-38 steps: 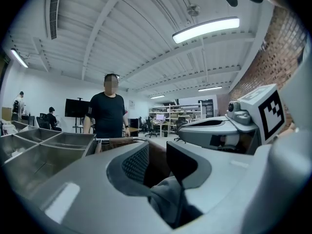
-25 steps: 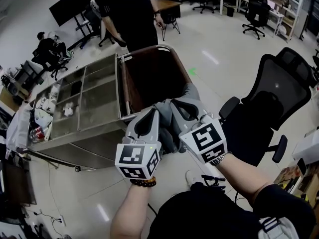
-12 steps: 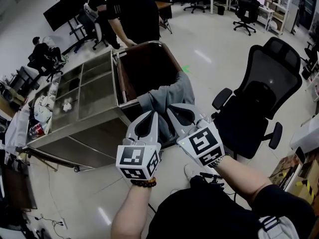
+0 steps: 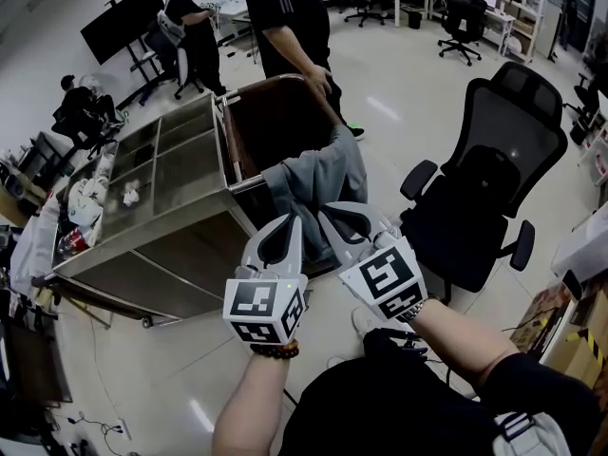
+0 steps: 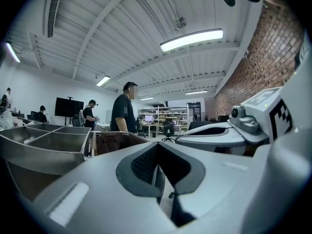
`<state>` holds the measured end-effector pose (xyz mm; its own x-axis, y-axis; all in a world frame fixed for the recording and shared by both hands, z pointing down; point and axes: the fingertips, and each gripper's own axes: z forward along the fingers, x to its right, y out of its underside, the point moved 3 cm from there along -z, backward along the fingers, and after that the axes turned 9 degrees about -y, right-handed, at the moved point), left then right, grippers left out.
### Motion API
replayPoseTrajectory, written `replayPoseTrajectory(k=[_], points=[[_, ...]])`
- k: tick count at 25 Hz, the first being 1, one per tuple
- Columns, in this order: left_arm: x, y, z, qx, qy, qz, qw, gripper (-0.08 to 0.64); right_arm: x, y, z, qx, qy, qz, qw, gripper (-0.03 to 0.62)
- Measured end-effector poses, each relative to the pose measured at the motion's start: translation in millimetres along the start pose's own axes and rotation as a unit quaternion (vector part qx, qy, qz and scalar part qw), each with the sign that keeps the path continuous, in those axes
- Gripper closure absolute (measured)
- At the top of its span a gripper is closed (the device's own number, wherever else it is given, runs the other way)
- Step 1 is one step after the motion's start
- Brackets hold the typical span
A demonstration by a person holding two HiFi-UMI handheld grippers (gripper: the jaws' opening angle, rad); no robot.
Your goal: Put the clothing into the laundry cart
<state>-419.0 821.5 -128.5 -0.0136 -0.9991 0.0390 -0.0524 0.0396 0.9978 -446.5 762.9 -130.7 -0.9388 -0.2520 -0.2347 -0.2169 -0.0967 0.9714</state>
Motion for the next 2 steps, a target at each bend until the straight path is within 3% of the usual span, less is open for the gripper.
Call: replayPoseTrajectory(k=[2], points=[[-5.1,3.9,-13.3,-0.001,0.001,0.0,1.0,0.557,-15.4,0.2,1.5,0.0,0.0,-0.001,1.0,0.592]])
